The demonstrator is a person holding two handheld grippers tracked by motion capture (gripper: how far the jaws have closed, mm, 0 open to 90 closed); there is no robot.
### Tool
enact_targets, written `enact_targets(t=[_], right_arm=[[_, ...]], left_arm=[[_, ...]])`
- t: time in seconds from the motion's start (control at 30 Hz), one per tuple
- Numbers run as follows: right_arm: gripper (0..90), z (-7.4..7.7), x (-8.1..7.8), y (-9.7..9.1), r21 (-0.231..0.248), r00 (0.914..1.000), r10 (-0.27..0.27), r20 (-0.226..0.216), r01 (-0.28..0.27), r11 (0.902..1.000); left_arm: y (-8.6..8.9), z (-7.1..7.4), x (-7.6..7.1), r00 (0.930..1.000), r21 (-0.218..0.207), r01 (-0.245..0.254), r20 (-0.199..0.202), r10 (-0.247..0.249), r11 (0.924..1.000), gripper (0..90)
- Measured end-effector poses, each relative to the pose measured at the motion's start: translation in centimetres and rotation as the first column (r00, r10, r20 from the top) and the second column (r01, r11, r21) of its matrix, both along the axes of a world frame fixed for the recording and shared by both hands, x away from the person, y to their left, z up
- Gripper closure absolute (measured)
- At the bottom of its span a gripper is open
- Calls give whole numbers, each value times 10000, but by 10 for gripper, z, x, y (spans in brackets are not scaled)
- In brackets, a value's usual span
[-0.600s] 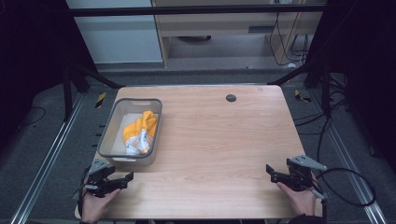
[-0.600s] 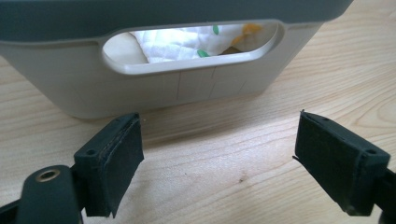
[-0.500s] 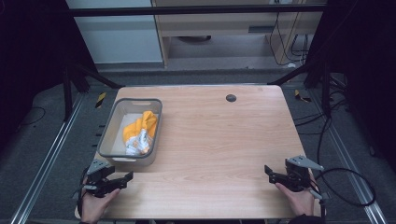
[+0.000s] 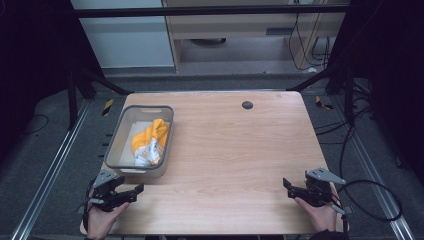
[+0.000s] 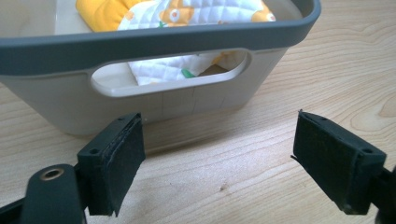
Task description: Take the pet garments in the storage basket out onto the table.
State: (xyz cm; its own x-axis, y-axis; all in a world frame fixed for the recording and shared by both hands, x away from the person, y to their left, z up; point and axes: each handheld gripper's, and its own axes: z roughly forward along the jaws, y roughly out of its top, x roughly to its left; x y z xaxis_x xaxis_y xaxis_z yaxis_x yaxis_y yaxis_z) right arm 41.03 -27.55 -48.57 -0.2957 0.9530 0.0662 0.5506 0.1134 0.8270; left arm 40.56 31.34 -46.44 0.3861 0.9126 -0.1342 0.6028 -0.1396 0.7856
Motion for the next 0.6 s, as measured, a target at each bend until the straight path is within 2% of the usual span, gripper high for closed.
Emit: enact_targets(t=[0.1, 0.27, 0.6], right_arm=[[124, -1, 0, 0, -95, 10000, 41, 37, -40, 9999], [124, 0, 0, 1, 9, 10000, 34, -29, -34, 10000], [123, -1, 0, 2, -32, 9998, 111, -134, -111, 9999]], left_arm=[[-1, 3, -1, 9999, -116, -51, 124, 52, 9999, 162], [1, 7, -3, 9997, -339, -85, 224, 93, 9994, 162], [0, 15, -5, 9987, -456, -50, 505, 73, 9989, 162]])
